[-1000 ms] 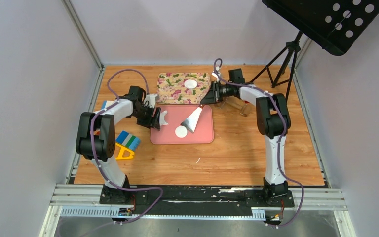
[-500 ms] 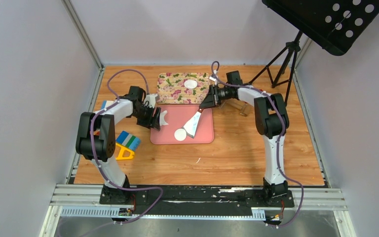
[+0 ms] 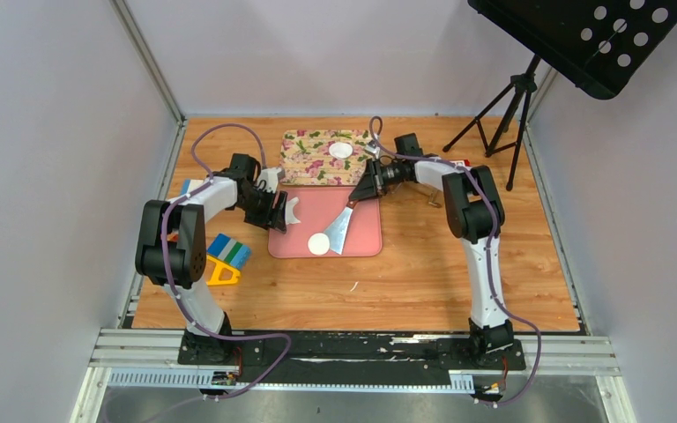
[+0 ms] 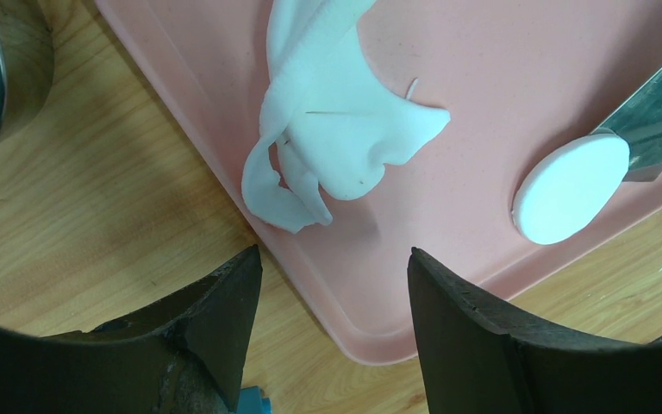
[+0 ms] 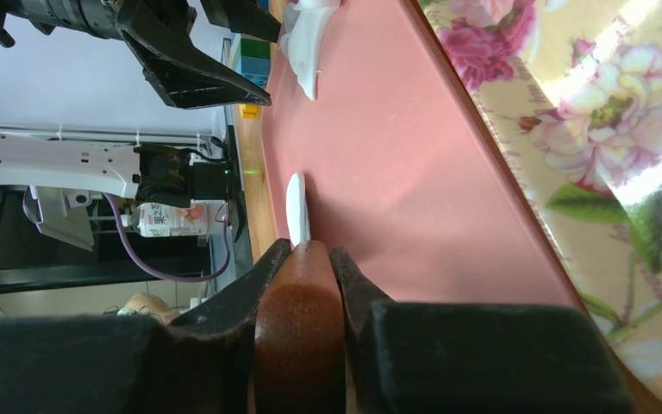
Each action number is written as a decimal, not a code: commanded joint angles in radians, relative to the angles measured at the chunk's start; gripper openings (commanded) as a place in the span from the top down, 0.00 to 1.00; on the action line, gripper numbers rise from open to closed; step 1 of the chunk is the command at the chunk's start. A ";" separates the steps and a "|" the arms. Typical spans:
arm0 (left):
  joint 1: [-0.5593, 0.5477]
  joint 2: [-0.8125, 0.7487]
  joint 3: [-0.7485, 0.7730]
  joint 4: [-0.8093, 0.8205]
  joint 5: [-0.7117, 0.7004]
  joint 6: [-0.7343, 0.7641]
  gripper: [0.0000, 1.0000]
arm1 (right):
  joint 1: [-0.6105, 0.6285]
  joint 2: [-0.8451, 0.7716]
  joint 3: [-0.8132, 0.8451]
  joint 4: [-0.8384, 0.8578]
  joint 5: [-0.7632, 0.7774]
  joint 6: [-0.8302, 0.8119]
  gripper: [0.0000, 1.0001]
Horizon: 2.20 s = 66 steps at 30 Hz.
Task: Roll out the dumpling wrappers from the dough
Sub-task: Scoop the dumpling wrapper from the work surface.
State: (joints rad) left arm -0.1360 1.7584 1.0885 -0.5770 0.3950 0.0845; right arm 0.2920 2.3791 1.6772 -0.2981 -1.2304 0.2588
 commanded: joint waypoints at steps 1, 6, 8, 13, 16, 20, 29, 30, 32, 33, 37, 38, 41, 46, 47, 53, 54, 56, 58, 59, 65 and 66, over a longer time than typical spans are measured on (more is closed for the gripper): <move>-0.009 0.003 -0.007 0.012 0.020 0.002 0.30 | 0.025 0.045 0.037 0.116 0.096 -0.056 1.00; -0.012 0.003 -0.006 0.011 0.022 0.003 0.30 | 0.052 0.077 0.099 0.116 0.058 -0.046 1.00; -0.013 0.004 -0.007 0.011 0.021 0.004 0.30 | 0.065 0.083 0.115 0.116 0.056 -0.045 1.00; -0.013 0.009 -0.009 0.011 0.022 0.004 0.30 | 0.080 0.105 0.152 0.153 0.049 -0.002 1.00; -0.014 0.011 -0.008 0.010 0.024 0.003 0.30 | 0.081 0.126 0.180 0.183 0.039 0.041 1.00; -0.014 0.015 -0.006 0.011 0.025 0.004 0.30 | 0.088 0.153 0.221 0.186 0.027 0.067 1.00; -0.015 0.004 0.005 -0.001 0.034 0.017 0.29 | 0.092 0.185 0.199 0.298 -0.030 0.220 1.00; -0.014 0.000 0.005 -0.001 0.035 0.019 0.29 | 0.090 0.182 0.179 0.354 -0.034 0.263 1.00; -0.014 -0.009 0.006 -0.002 0.035 0.025 0.29 | 0.085 0.178 0.137 0.473 -0.044 0.360 1.00; -0.014 -0.013 0.007 -0.005 0.036 0.027 0.29 | 0.083 0.179 0.119 0.534 -0.050 0.416 1.00; -0.011 -0.022 0.007 -0.006 0.035 0.032 0.28 | 0.073 0.189 0.093 0.667 -0.061 0.537 1.00; -0.009 -0.023 0.008 -0.008 0.035 0.032 0.28 | 0.070 0.189 0.093 0.672 -0.059 0.541 1.00; -0.003 -0.023 0.009 -0.010 0.036 0.034 0.28 | 0.058 0.194 0.094 0.691 -0.053 0.564 1.00; 0.007 -0.019 0.008 -0.010 0.040 0.033 0.28 | 0.039 0.191 0.055 0.819 -0.045 0.677 1.00; 0.010 -0.019 0.008 -0.009 0.041 0.033 0.28 | 0.036 0.190 0.048 0.849 -0.046 0.700 1.00; 0.031 -0.026 0.011 -0.011 0.056 0.029 0.28 | 0.009 0.160 0.008 0.867 -0.035 0.729 1.00; 0.036 -0.029 0.012 -0.012 0.058 0.029 0.28 | 0.006 0.157 -0.001 0.879 -0.036 0.742 1.00; 0.047 -0.034 0.012 -0.013 0.061 0.028 0.28 | -0.002 0.155 -0.027 0.933 -0.032 0.788 1.00; 0.054 -0.040 0.012 -0.013 0.066 0.028 0.28 | -0.007 0.153 -0.069 1.021 -0.025 0.865 1.00; 0.058 -0.043 0.011 -0.013 0.068 0.028 0.27 | -0.008 0.151 -0.087 1.061 -0.023 0.905 1.00; 0.069 -0.051 0.011 -0.015 0.068 0.030 0.28 | -0.013 0.123 -0.158 1.113 -0.016 0.955 1.00; 0.070 -0.054 0.010 -0.015 0.068 0.030 0.28 | -0.015 0.112 -0.169 1.127 -0.013 0.963 1.00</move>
State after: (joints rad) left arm -0.0750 1.7557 1.0882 -0.5873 0.4404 0.0994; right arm 0.2852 2.5286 1.5551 0.7586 -1.2488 1.1553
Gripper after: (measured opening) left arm 0.724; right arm 0.186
